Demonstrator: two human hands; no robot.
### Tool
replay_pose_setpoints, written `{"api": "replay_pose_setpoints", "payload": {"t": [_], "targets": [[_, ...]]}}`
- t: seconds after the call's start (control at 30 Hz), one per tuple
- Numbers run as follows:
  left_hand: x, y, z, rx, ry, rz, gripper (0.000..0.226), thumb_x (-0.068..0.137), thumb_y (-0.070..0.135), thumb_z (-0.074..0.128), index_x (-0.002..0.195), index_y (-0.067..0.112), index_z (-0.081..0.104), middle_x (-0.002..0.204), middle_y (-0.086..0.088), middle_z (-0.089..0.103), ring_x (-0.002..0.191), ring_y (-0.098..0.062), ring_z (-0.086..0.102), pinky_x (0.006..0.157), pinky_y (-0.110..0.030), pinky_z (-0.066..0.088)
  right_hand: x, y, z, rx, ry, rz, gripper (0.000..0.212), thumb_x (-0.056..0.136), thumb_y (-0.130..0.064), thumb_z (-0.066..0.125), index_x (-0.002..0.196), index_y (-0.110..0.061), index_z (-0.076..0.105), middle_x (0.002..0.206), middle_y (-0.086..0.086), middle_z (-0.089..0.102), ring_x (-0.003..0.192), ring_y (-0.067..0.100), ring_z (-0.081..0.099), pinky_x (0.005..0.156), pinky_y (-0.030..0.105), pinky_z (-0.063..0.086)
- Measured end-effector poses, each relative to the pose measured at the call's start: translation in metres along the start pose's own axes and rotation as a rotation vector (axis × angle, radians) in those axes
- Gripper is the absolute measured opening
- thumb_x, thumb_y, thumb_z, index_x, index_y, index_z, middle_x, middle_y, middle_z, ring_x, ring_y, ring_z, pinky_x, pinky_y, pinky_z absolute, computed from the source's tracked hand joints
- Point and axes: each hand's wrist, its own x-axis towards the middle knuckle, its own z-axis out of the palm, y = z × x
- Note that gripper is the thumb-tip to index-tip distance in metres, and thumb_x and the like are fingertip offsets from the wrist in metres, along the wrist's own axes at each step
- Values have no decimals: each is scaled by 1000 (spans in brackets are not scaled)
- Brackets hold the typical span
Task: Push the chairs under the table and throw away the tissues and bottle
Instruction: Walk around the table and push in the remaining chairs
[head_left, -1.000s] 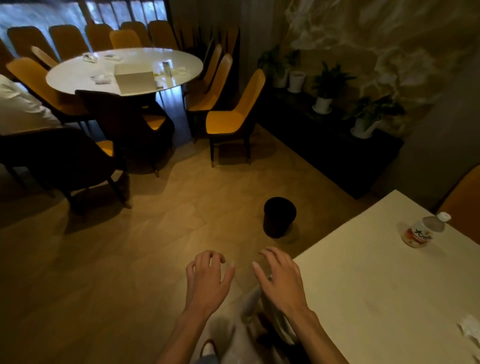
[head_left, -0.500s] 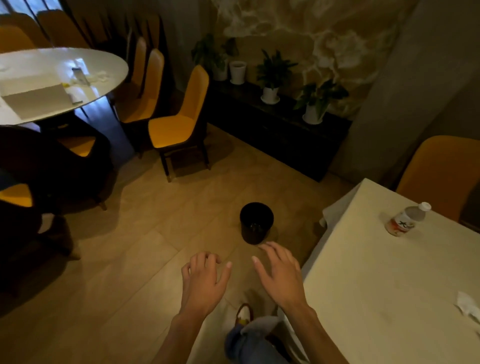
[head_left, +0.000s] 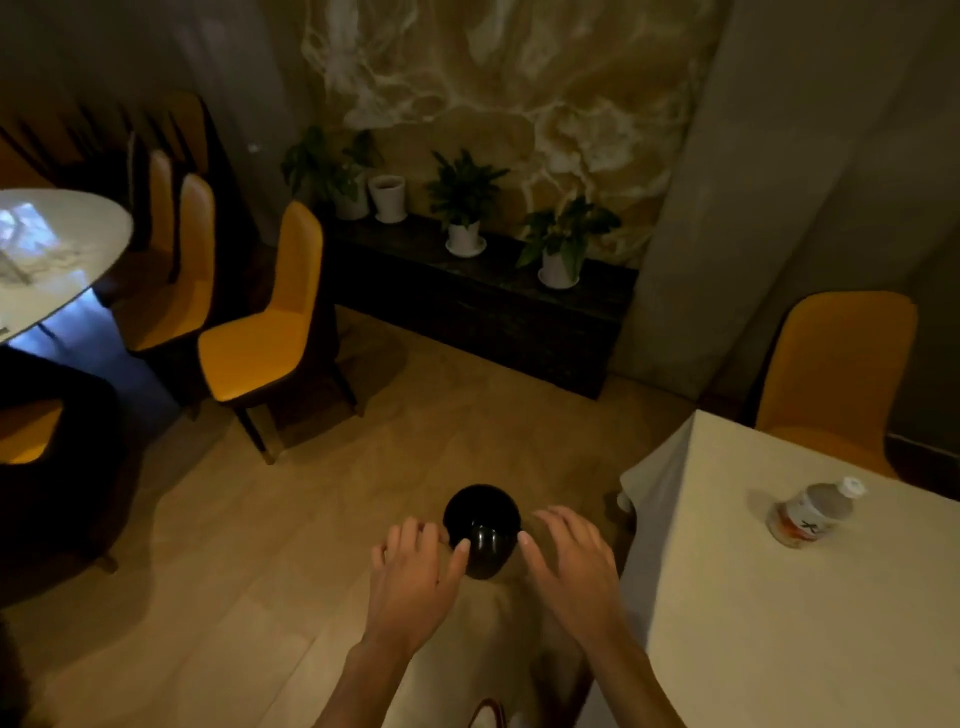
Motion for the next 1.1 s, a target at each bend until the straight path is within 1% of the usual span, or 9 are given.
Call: {"api": "replay_pose_setpoints", "payload": {"t": [0.2,0.3,0.4,0.6,0.8,0.9,0.97,1.03,1.1], "targets": [[83,30,12,24,10,131,38,95,62,25,96,35,52,97,14,47,91,-7,41,83,-31,37,60,23,-23,-8,119,59,67,90,-74,19,136,-36,50,146,-12,47,135,10,38,114,39,31],[119,54,18,37,-5,205,43,94,63,24,94,32,55,94,11,49,90,-12,45,79,-34,38,84,42,-35,-8,159,128,66,92,-75,20,136,-37,50,146,-11,48,135,12,41,115,41,33],[153,78,28,76,-86,270,53,91,65,15,96,31,55,96,9,49,93,-14,46,82,-35,39,105,59,-46,-24,205,187,63,92,-74,24,133,-35,52,143,-10,51,132,15,46,112,45,38],[234,120,52,30,-188,362,54,89,69,7,101,36,48,102,14,42,92,-7,38,86,-28,30,169,91,-68,-7,247,270,65,89,-78,21,130,-38,53,140,-14,53,130,10,47,109,44,42],[334,175,77,1,-243,420,47,93,67,17,105,35,49,104,13,41,97,-7,37,87,-29,31,255,129,-95,-26,282,347,76,86,-83,16,133,-37,54,145,-13,49,135,10,42,112,45,38],[382,200,87,19,-236,448,56,89,69,12,105,34,52,104,12,41,102,-9,41,85,-30,27,297,146,-112,-38,313,381,79,86,-83,14,133,-34,55,144,-11,50,133,10,44,112,43,39],[418,221,93,-15,-253,461,62,84,73,6,103,36,51,108,11,45,104,-9,40,89,-31,30,325,159,-126,-39,345,407,83,86,-83,10,134,-33,54,145,-10,50,133,12,44,112,42,38],[456,244,98,-54,-300,478,62,82,75,4,104,38,49,110,12,43,104,-7,38,93,-33,32,353,172,-142,-39,357,436,81,87,-82,11,134,-33,54,146,-10,48,134,12,42,113,43,38],[485,260,105,-71,-330,503,54,87,73,11,104,38,48,110,12,42,104,-7,37,93,-32,30,376,184,-152,-52,370,440,74,90,-79,15,133,-33,55,145,-10,48,133,11,42,111,42,39]]}}
